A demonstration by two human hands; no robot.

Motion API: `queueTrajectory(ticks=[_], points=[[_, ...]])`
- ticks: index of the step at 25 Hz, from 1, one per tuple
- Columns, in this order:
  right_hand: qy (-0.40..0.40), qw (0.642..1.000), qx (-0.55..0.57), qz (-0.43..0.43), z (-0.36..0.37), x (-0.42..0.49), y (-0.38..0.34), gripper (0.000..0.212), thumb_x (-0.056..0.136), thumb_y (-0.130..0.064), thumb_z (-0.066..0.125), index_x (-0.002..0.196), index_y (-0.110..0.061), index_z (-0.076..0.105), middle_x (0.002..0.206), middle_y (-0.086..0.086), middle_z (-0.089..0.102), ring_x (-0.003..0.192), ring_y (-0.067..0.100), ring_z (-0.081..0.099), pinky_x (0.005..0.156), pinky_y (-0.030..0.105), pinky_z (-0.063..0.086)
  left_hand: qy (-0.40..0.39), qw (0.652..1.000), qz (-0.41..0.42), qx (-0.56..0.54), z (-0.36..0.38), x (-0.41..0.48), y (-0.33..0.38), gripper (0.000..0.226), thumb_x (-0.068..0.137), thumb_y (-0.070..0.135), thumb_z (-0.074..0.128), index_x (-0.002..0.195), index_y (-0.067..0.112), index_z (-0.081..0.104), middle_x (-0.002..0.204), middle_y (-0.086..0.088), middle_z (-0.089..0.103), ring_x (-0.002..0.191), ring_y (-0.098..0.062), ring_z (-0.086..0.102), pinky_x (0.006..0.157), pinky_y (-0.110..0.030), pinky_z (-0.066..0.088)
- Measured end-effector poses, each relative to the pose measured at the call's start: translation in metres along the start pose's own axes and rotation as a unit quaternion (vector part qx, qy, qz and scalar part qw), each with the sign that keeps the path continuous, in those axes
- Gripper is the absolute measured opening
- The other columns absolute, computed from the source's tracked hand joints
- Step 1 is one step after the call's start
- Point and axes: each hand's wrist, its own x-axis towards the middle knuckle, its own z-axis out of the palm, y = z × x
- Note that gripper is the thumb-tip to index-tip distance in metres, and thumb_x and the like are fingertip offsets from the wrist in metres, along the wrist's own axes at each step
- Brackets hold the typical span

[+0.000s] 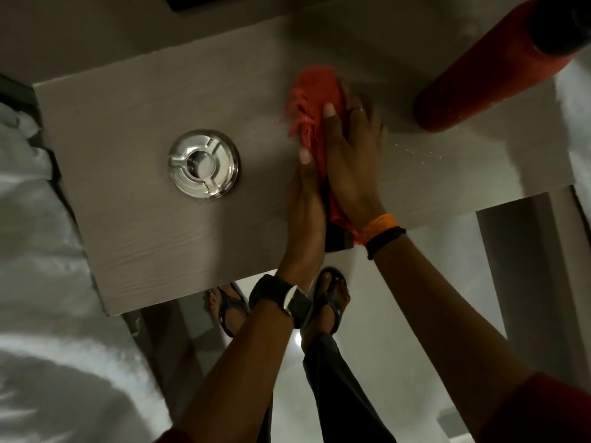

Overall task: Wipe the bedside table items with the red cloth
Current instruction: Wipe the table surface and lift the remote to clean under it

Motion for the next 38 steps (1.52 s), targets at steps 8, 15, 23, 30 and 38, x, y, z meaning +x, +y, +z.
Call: queueTrajectory(ticks=[8,15,23,30,38], points=[[-0.143,0.989,0.035,-0.008,0.036,0.076,-0.017,0.037,0.104,-0.031,0.048,0.128,-0.006,0.061,0.139,0.010,0.055,0.126,0.025,0.054,0.107,0.042,0.045,-0.002,0.996,-0.088,0.004,0.002,0.000,0.026,0.046,0.104,0.052,0.037,0.119,0.024,0.071,0.108,-0.003,0.078,0.099,-0.020,0.075,0.085,-0.038,0.062],[-0.077,0.992,-0.029,-0.099,0.001,0.016,-0.020,0.028,0.101,-0.024,0.055,0.122,-0.009,0.067,0.128,0.012,0.062,0.112,0.028,0.059,0.084,0.024,0.043,-0.057,0.986,-0.154,-0.014,-0.005,-0.003,0.024,0.051,0.109,0.046,0.016,0.095,0.029,0.062,0.096,0.010,0.068,0.079,-0.002,0.071,0.071,-0.022,0.061],[-0.165,0.976,-0.056,-0.128,0.008,0.070,-0.020,0.030,0.104,-0.026,0.048,0.120,-0.008,0.065,0.137,0.009,0.053,0.111,0.022,0.058,0.089,0.031,0.051,-0.030,0.995,-0.098,0.007,-0.005,0.004,0.029,0.044,0.106,0.047,0.036,0.085,0.028,0.070,0.079,0.006,0.075,0.077,-0.011,0.072,0.076,-0.032,0.061],[-0.350,0.932,0.058,-0.068,-0.063,0.007,0.007,0.021,0.098,-0.019,0.053,0.110,-0.021,0.070,0.116,-0.006,0.061,0.087,0.008,0.061,0.076,0.010,0.051,0.004,0.991,-0.125,-0.047,0.009,0.024,0.045,0.053,0.102,0.060,0.033,0.107,0.014,0.059,0.085,-0.003,0.065,0.068,-0.016,0.062,0.062,-0.028,0.055],[-0.286,0.899,0.262,0.203,-0.106,0.003,0.055,0.024,0.078,-0.042,0.053,0.097,-0.044,0.067,0.089,-0.020,0.075,0.085,0.006,0.074,0.074,0.024,0.058,0.136,0.941,0.114,0.289,0.039,0.034,0.032,0.031,0.090,0.040,0.070,0.107,0.014,0.071,0.099,0.002,0.074,0.085,-0.009,0.069,0.072,-0.028,0.059]])
